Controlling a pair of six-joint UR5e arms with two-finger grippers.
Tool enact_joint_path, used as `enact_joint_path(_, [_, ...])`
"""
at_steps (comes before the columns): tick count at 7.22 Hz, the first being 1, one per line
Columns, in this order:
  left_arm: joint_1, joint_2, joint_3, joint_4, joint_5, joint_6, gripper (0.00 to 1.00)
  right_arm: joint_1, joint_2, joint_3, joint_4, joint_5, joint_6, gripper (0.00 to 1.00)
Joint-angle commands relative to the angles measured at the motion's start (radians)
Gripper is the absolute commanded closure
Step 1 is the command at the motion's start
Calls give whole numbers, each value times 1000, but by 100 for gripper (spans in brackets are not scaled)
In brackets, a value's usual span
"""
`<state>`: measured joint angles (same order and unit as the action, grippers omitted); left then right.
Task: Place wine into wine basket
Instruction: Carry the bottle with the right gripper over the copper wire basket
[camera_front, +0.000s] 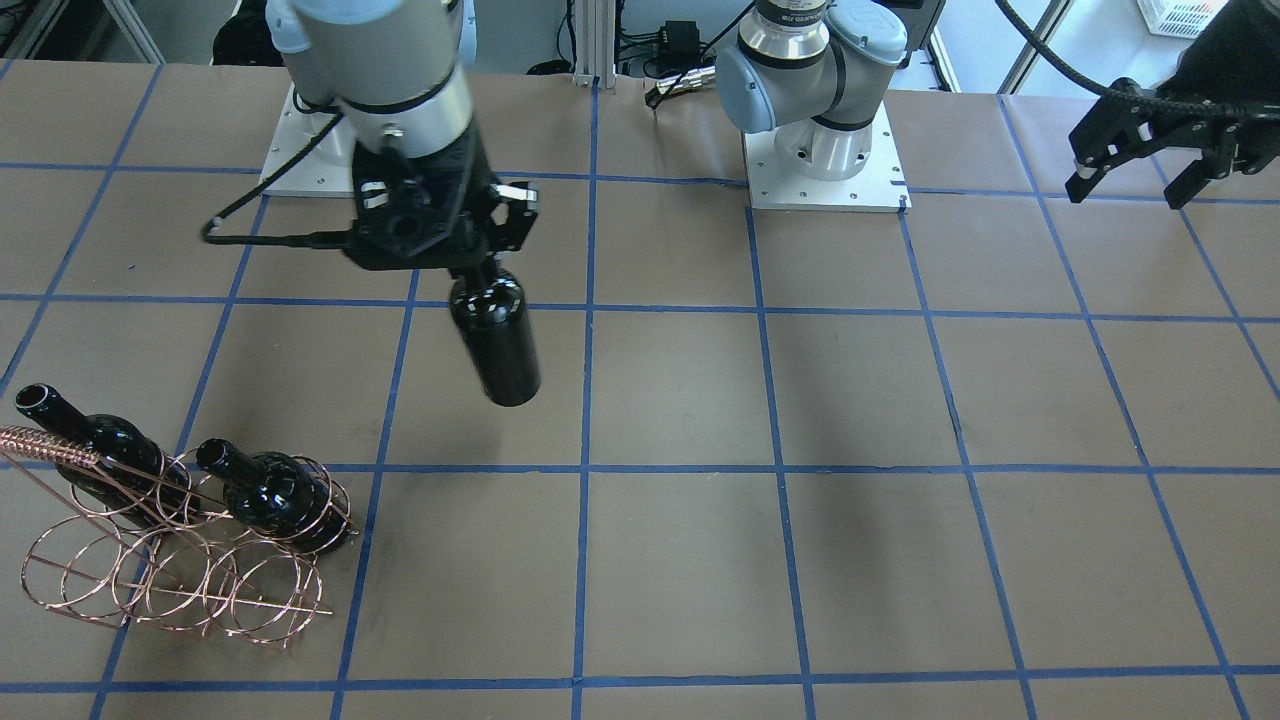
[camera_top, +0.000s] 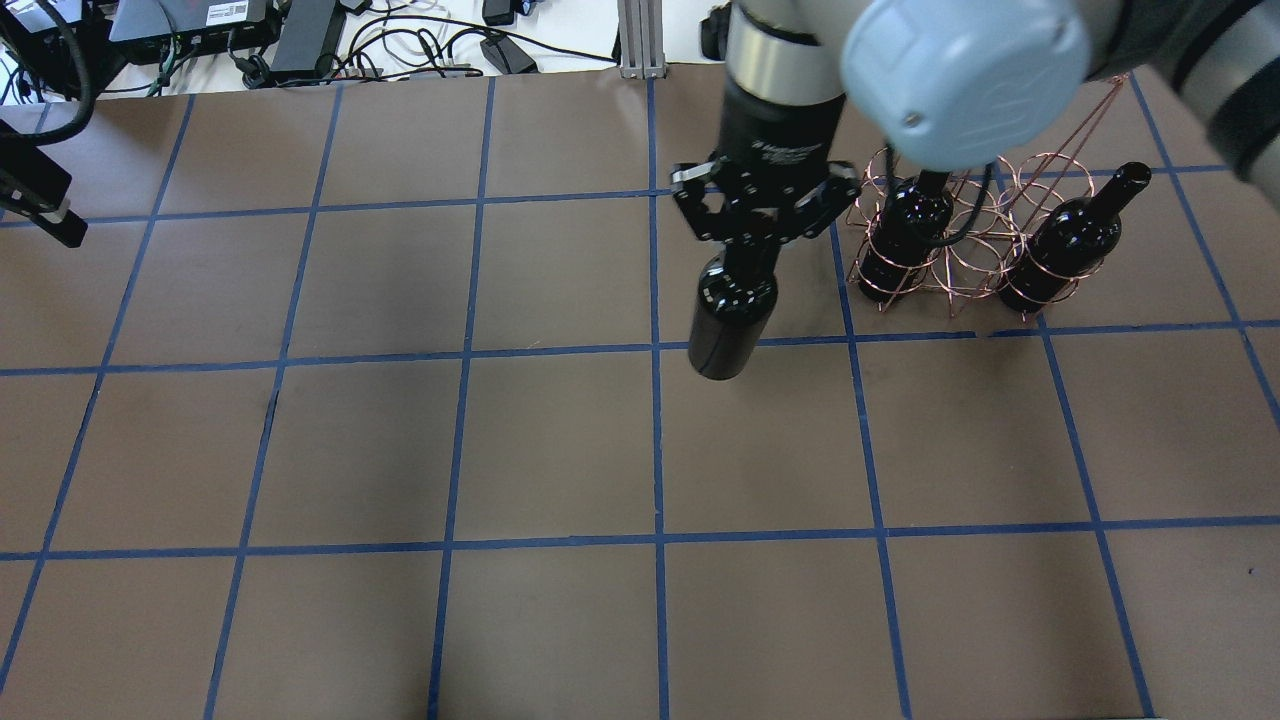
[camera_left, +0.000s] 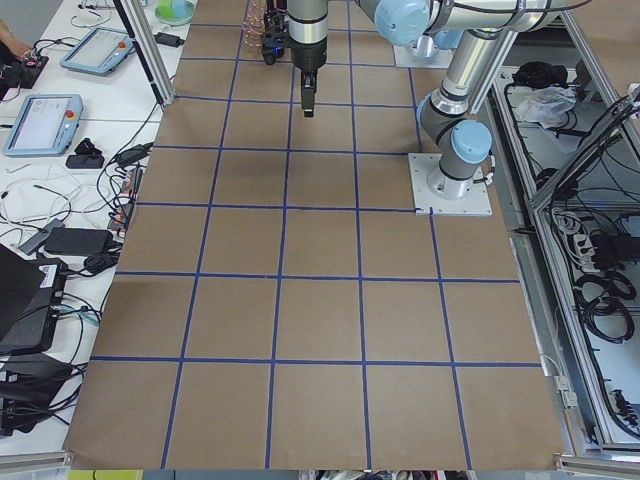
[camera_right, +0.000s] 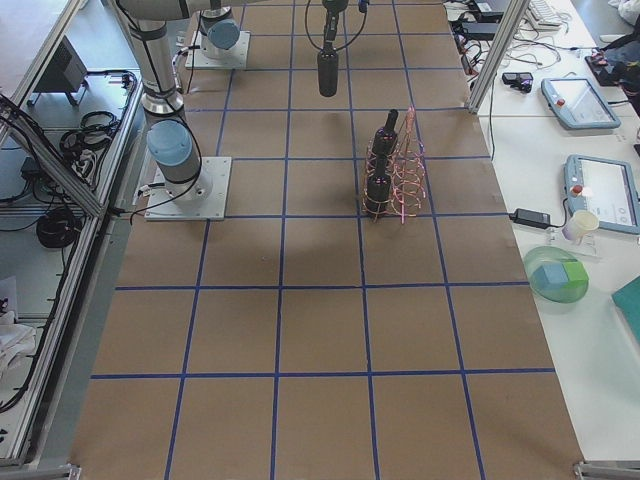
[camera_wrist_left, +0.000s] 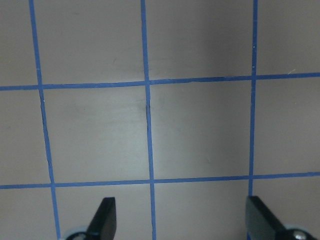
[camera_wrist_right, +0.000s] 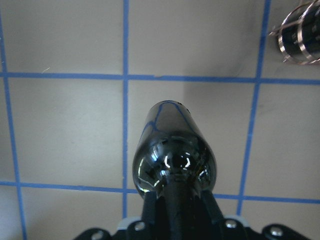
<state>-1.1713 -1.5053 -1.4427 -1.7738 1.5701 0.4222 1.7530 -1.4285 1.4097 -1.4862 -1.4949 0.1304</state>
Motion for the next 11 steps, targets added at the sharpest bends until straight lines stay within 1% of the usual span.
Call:
enact_joint_path(1, [-142,0,11,-4,-19,-218,2,-209,-12,-61,56,-59,-320,100])
enact_joint_path(2, [-282,-9,11,-1,-6,-353,0,-275,-15,-84,111,-59,-406,100])
enact_joint_path(3, [-412,-25,10,57,2,-475,0,-317,-20,-89,118,-80,-482,100])
enact_joint_path(4, [-486,-50,4,103,34,-505,0,-361,-20,-92,115,-108,-553,100])
enact_joint_path(5, [-519,-74,2,138,39,-511,0,-404,-20,-106,112,-116,-627,100])
enact_joint_path(6, [-522,-76,4,157,41,-496,0,-411,-4,-126,103,-120,-632,100])
enact_joint_path(7, [-522,-73,4,155,54,-494,0,-411,26,-132,49,-120,-633,100])
enact_joint_path(8, [-509,-64,10,155,82,-441,0,-409,40,-130,17,-114,-634,100])
enact_joint_path(10, [-475,-58,13,151,67,-390,0,-409,78,-130,-40,-113,-635,100])
enact_joint_path(11, [-434,-49,13,146,36,-390,0,-408,94,-130,-54,-113,-637,100])
